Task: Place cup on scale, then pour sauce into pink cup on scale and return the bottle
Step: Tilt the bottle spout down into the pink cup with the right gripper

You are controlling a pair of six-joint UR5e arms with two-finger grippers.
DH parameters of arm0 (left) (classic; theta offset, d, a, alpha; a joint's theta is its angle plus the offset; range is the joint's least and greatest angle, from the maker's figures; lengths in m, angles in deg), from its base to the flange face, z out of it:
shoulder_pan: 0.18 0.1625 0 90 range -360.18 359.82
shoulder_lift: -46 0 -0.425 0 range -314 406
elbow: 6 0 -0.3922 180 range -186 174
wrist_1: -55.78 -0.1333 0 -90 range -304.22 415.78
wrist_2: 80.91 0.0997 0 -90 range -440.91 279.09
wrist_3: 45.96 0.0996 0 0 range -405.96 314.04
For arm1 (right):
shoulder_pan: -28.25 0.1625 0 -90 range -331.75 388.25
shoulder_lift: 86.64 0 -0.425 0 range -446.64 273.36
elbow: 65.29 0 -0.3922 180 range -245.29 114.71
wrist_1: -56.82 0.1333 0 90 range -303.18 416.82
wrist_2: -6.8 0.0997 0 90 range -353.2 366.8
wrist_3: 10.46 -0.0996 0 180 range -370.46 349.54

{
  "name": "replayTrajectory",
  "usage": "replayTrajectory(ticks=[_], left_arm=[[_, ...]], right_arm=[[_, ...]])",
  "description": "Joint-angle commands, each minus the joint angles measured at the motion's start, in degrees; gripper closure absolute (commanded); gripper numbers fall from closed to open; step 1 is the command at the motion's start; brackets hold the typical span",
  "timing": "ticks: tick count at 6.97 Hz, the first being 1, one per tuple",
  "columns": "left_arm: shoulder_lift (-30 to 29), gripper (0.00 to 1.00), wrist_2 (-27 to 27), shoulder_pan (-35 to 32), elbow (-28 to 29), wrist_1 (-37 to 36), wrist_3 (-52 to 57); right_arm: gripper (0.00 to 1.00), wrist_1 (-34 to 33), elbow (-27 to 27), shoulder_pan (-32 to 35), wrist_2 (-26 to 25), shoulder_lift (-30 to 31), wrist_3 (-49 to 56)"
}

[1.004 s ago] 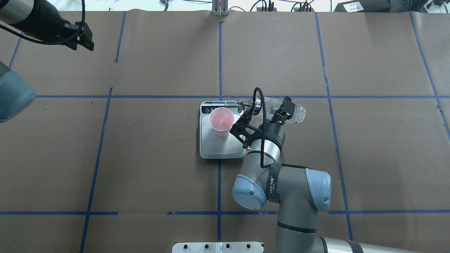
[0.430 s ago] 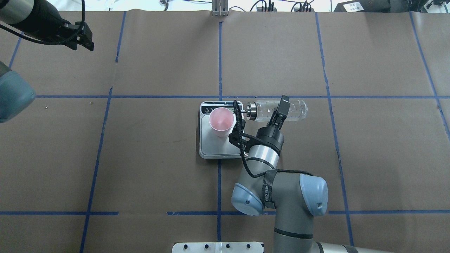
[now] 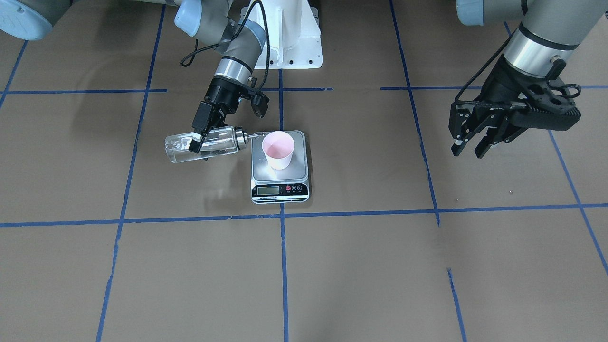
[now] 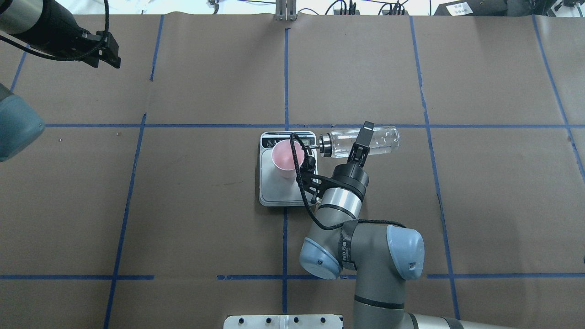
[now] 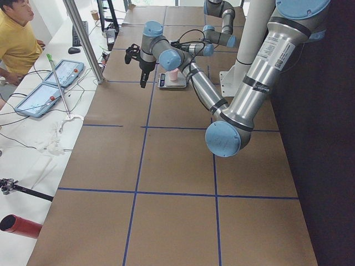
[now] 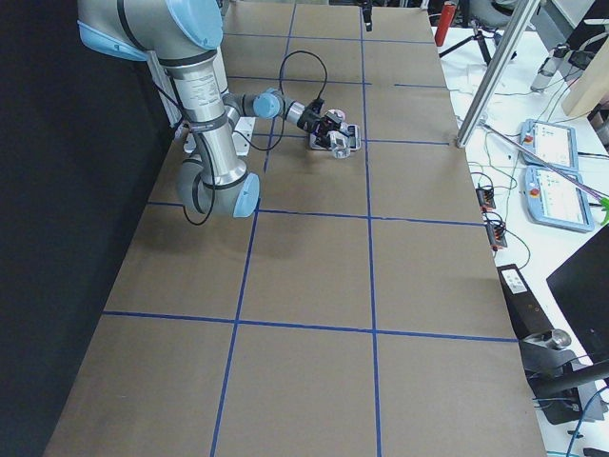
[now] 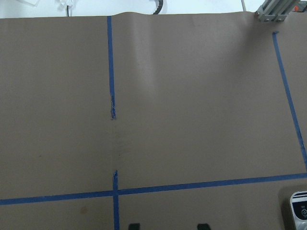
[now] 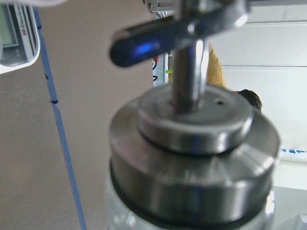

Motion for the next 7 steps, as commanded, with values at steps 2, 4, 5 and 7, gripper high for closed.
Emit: replayTrajectory(ticks=[2, 4, 5, 7], left_arm=[[0.05, 0.49, 0.0, 0.01, -0.18, -0.08, 0.0], [0.05, 0.49, 0.0, 0.01, -0.18, -0.08, 0.0], [0.05, 0.49, 0.0, 0.01, -0.18, -0.08, 0.0], [0.05, 0.49, 0.0, 0.01, -0.18, -0.08, 0.0]], right_arm=[[1.0, -0.25, 0.77, 0.65, -0.21, -0.89, 4.68], [1.0, -0.52, 1.11, 0.74, -1.51, -0.89, 7.4], [1.0, -0.6, 1.03, 0.74, -2.31, -0.89, 11.08], [1.0, -0.52, 0.94, 0.74, -3.89, -0.98, 17.41]])
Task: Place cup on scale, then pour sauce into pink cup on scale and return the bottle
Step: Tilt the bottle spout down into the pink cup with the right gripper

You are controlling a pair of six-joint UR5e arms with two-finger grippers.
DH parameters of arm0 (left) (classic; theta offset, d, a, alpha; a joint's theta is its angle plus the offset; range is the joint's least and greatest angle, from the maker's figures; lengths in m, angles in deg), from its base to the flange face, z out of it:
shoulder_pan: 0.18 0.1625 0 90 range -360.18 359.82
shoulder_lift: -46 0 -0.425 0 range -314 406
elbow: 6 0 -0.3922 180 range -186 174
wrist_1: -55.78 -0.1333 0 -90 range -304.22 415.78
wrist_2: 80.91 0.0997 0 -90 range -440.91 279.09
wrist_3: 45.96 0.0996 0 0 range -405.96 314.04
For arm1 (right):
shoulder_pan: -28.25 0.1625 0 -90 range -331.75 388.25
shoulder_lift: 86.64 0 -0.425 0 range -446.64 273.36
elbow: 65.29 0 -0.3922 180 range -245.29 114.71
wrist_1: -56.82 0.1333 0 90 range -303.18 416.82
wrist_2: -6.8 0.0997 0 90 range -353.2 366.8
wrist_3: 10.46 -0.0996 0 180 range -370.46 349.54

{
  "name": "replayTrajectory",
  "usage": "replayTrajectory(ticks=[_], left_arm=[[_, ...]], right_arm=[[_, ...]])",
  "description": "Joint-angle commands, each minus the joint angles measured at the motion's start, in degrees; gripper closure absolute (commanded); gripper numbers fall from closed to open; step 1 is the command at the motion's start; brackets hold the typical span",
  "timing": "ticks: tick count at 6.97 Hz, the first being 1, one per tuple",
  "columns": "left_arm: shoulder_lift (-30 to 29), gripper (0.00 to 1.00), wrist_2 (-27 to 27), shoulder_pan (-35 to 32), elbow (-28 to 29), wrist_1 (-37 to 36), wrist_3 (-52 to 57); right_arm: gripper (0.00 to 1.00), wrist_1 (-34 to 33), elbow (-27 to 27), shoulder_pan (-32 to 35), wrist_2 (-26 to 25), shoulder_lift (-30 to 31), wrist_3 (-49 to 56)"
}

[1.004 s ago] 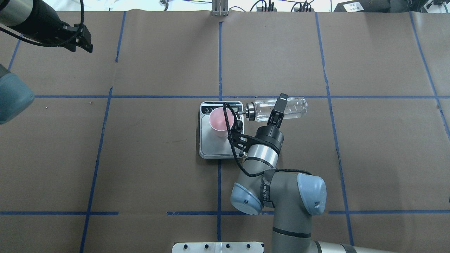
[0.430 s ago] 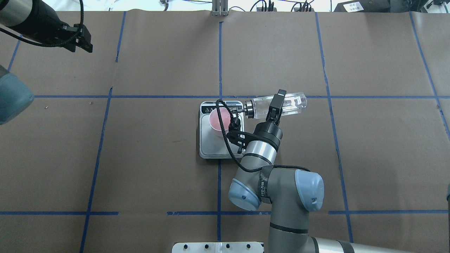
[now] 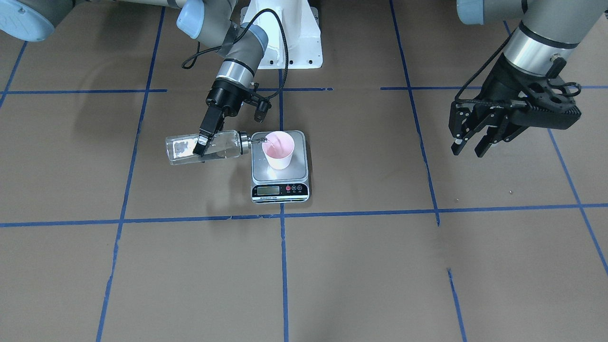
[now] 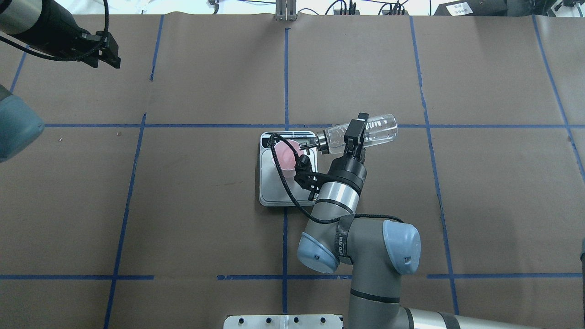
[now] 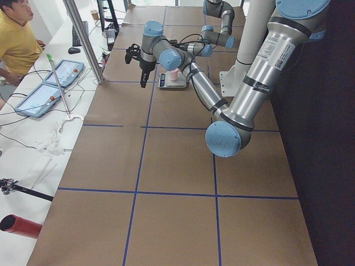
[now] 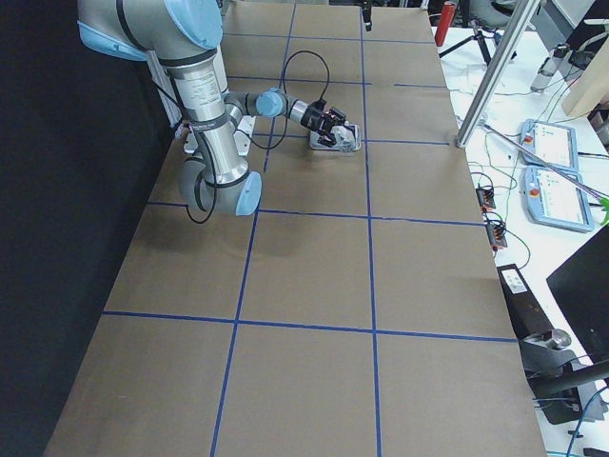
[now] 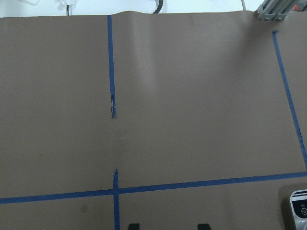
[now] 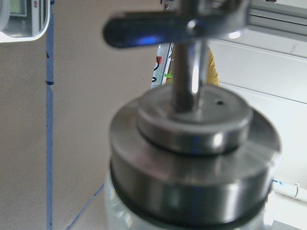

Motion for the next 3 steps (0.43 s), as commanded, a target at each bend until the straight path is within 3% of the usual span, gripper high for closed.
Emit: replayTrajectory(ticks=[1, 3], left_arm=[[0.0, 0.49, 0.0, 0.0, 0.0, 0.0, 0.0], [0.0, 0.49, 0.0, 0.0, 0.0, 0.0, 0.0]], right_arm=[[1.0, 0.05, -0.04, 0.01, -1.57, -0.41, 6.23], [1.0, 0.05, -0.04, 0.09, -3.23, -0.42, 8.52]])
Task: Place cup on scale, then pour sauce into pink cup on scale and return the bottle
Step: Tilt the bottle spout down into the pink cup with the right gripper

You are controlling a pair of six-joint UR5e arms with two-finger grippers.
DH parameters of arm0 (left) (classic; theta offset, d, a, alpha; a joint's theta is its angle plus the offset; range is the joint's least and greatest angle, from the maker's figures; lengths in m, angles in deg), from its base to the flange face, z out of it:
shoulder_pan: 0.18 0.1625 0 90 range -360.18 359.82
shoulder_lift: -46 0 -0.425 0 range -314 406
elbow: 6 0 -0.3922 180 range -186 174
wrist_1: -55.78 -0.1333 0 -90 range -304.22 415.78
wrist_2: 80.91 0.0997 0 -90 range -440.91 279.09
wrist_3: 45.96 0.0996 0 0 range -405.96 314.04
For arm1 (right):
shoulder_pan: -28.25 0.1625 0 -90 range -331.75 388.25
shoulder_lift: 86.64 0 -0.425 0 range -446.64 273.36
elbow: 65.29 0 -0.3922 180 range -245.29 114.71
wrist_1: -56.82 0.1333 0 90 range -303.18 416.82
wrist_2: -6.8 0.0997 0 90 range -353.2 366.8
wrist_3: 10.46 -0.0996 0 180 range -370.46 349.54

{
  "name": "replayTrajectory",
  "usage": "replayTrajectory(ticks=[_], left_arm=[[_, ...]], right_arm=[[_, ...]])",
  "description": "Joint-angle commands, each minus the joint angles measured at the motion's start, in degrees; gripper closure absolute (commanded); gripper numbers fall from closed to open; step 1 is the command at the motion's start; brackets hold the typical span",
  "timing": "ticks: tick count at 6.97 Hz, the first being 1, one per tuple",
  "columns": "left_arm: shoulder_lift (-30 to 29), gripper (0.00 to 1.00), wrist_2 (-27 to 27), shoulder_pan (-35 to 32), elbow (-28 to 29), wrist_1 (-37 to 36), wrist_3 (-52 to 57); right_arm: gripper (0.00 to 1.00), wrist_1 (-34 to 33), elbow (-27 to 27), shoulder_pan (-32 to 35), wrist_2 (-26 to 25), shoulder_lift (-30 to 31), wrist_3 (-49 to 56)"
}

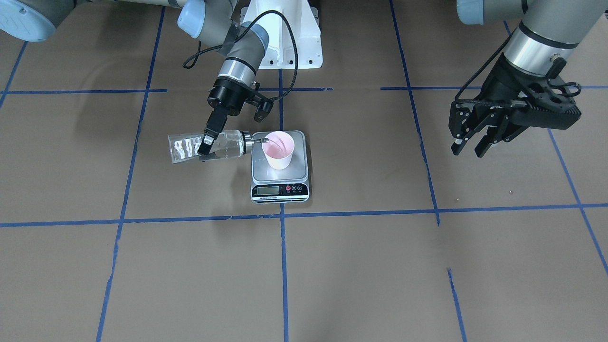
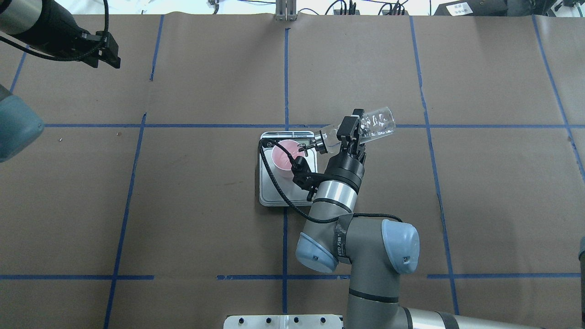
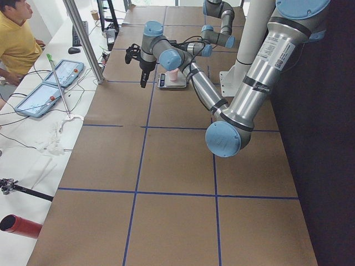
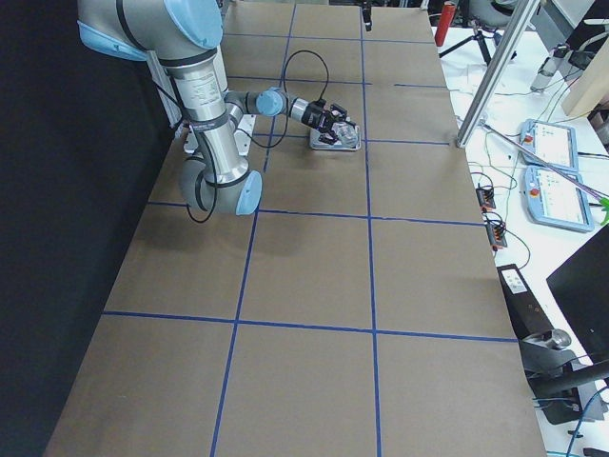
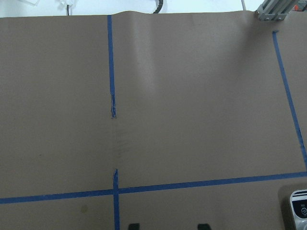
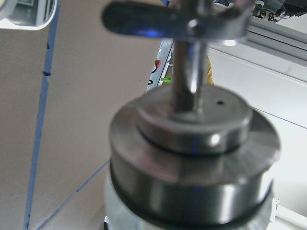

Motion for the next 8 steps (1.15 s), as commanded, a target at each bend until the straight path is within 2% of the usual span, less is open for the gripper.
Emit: replayTrajectory(ticks=[1, 3, 8], left_arm=[[0.0, 0.49, 0.0, 0.0, -0.09, 0.0, 0.0], [0.0, 0.48, -0.09, 0.0, -0.18, -0.09, 0.0], [0.09, 0.47, -0.09, 0.0, -0.27, -0.09, -0.09]], right_arm=[[1.0, -0.08, 0.0, 0.2, -2.33, 0.04, 2.18], [1.0, -0.09, 0.0, 0.56, -3.48, 0.04, 5.76], [1.0, 0.0, -2.19, 1.17, -4.37, 0.04, 7.19]])
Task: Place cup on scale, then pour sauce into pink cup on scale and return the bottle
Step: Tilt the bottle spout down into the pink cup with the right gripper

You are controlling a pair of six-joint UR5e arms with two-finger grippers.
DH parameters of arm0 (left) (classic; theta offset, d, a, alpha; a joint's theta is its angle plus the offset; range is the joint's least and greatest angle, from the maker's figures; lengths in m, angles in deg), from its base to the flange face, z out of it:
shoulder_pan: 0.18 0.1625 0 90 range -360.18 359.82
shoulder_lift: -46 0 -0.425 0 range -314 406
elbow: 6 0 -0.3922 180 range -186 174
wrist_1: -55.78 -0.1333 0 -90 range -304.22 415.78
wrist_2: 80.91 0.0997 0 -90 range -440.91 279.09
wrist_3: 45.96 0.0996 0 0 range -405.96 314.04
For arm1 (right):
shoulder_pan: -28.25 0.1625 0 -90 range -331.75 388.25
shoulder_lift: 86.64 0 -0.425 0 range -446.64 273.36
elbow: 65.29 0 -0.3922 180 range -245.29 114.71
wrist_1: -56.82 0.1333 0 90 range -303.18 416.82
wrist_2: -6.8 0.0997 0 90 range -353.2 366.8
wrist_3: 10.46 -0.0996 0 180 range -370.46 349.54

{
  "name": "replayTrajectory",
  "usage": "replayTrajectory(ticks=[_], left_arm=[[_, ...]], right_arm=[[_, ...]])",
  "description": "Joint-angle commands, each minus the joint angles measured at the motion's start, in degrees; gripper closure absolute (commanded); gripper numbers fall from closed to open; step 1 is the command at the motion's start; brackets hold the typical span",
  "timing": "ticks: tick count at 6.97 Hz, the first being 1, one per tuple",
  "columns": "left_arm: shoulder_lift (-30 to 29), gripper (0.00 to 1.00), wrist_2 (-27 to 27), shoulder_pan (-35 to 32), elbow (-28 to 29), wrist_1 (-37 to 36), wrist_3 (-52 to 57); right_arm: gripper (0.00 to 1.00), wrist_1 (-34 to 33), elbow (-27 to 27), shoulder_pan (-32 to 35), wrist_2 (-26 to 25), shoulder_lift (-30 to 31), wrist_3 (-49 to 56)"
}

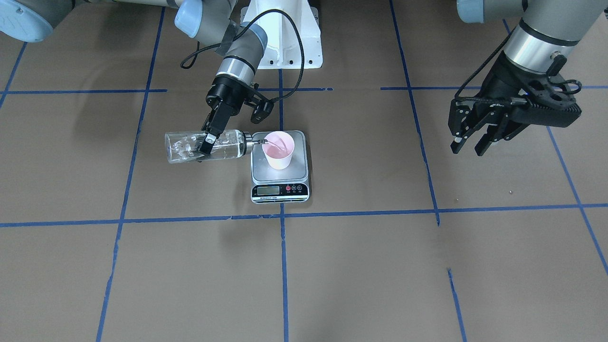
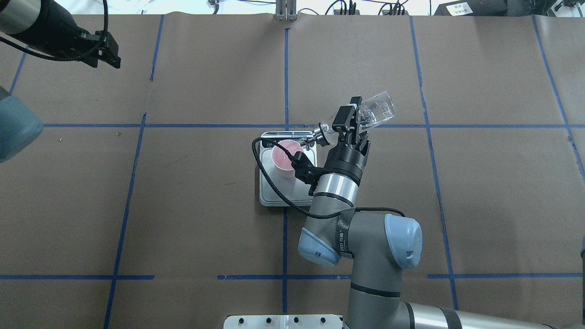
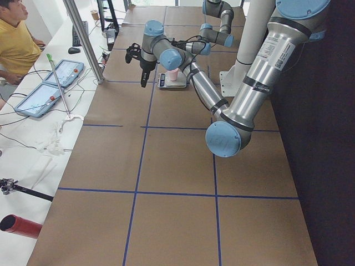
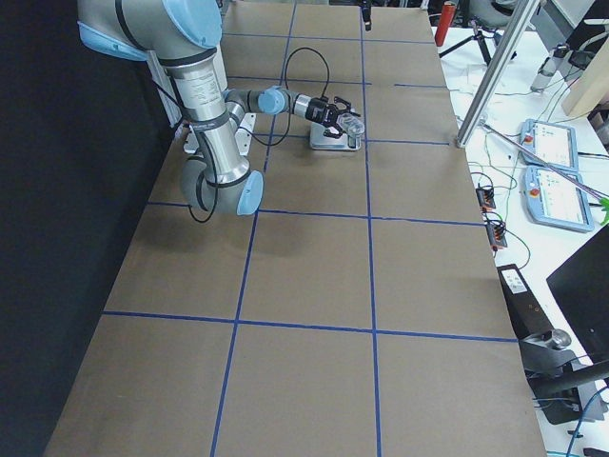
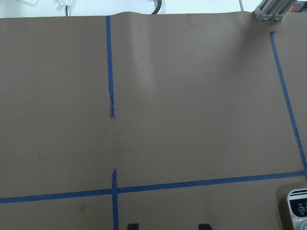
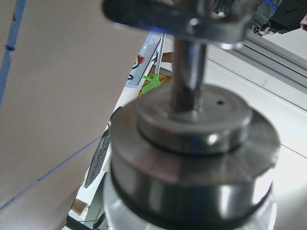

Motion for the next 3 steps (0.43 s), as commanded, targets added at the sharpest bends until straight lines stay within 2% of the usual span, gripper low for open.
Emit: replayTrajectory(ticks=[1, 3], left_arm=[[0.01, 0.47, 0.0, 0.0, 0.18, 0.0, 0.0], [0.01, 0.47, -0.09, 0.09, 0.27, 0.09, 0.0]], right_arm=[[1.0, -0.05, -1.47, 0.18, -0.05, 0.24, 0.05], [1.0, -0.05, -1.57, 0.18, -0.05, 0.6, 0.05]])
